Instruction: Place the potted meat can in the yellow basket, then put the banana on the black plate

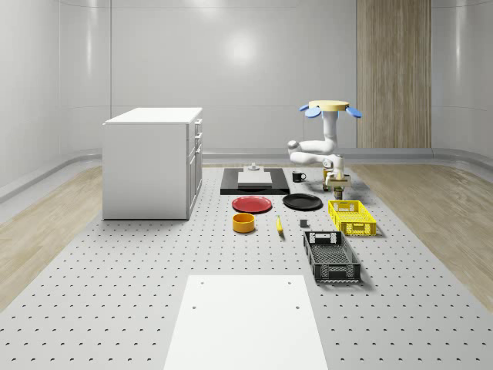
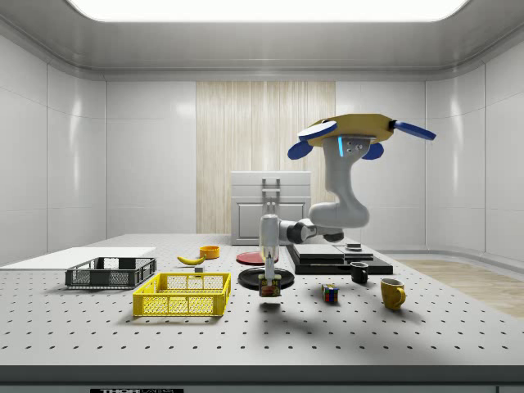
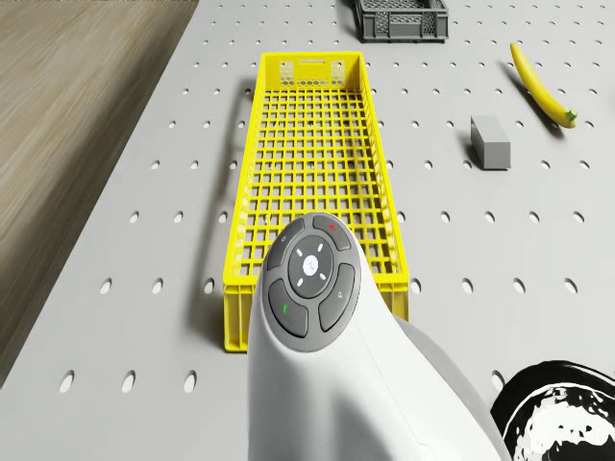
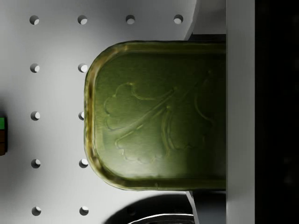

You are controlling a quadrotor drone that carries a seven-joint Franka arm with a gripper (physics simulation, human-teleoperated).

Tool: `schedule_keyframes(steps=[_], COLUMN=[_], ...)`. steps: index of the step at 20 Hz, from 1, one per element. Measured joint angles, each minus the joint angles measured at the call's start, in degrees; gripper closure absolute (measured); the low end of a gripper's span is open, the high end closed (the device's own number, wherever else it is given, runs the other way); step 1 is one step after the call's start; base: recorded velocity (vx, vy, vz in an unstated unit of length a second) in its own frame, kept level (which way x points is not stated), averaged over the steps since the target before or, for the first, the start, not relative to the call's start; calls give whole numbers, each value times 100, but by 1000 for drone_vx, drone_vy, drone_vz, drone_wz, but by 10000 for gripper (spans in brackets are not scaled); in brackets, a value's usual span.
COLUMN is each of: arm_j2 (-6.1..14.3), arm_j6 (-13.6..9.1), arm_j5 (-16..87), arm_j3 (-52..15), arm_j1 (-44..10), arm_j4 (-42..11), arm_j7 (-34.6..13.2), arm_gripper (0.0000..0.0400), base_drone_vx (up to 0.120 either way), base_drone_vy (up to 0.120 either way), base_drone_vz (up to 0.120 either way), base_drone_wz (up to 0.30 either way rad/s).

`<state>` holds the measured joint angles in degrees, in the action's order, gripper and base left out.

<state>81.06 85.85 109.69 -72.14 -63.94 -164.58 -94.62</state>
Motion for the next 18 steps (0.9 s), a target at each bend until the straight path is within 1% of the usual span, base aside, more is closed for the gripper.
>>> schedule_keyframes(steps=[3, 8, 18], arm_j2=[11, 49, 145], arm_j6=[-34, -33, 42], arm_j5=[-139, -263, -353], arm_j3=[-141, -259, -328], arm_j1=[-6, -22, -52], arm_j4=[-27, -45, -48], arm_j7=[-37, -93, -127], arm_gripper=[113, 114, 114], base_drone_vx=[13, 120, 120], base_drone_vy=[0, 0, 0], base_drone_vz=[120, 120, 0], base_drone_wz=[0, 0, 0])
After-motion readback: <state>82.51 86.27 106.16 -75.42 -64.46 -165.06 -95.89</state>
